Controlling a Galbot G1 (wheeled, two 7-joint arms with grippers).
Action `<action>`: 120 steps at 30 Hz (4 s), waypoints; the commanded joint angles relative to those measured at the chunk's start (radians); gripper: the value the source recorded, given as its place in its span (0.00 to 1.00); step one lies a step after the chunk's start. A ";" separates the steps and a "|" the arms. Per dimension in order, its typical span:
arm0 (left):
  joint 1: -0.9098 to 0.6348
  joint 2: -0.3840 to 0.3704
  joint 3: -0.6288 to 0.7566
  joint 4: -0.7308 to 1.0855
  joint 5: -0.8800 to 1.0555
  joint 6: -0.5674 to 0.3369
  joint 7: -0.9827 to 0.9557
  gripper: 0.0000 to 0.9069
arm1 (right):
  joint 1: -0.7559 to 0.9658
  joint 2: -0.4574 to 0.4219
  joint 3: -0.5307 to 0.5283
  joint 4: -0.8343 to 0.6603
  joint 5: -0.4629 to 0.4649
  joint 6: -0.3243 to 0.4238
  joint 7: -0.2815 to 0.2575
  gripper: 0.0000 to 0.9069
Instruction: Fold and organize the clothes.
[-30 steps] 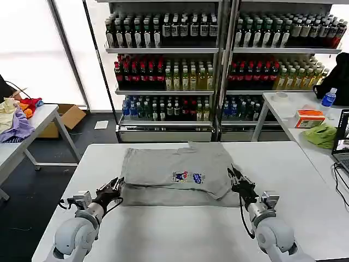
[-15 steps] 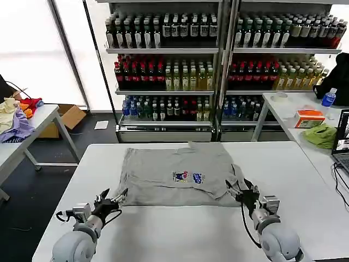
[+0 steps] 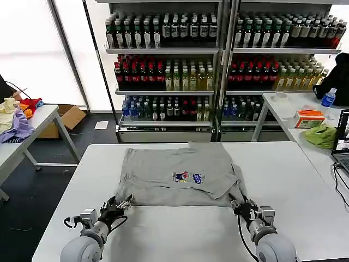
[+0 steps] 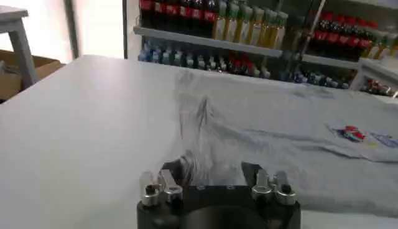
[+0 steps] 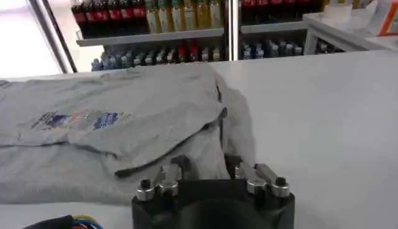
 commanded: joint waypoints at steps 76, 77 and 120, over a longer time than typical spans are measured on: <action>-0.229 0.346 -0.032 0.210 -0.141 0.056 0.346 1.00 | 0.665 -0.073 -0.231 -0.537 0.057 -0.032 -0.410 1.00; -0.240 0.346 -0.022 0.218 -0.142 0.056 0.346 1.00 | 0.672 -0.068 -0.236 -0.546 0.057 -0.033 -0.411 1.00; -0.419 0.274 0.180 0.438 -0.128 -0.001 0.404 0.00 | 0.746 0.047 -0.331 -0.630 0.088 -0.108 -0.404 0.00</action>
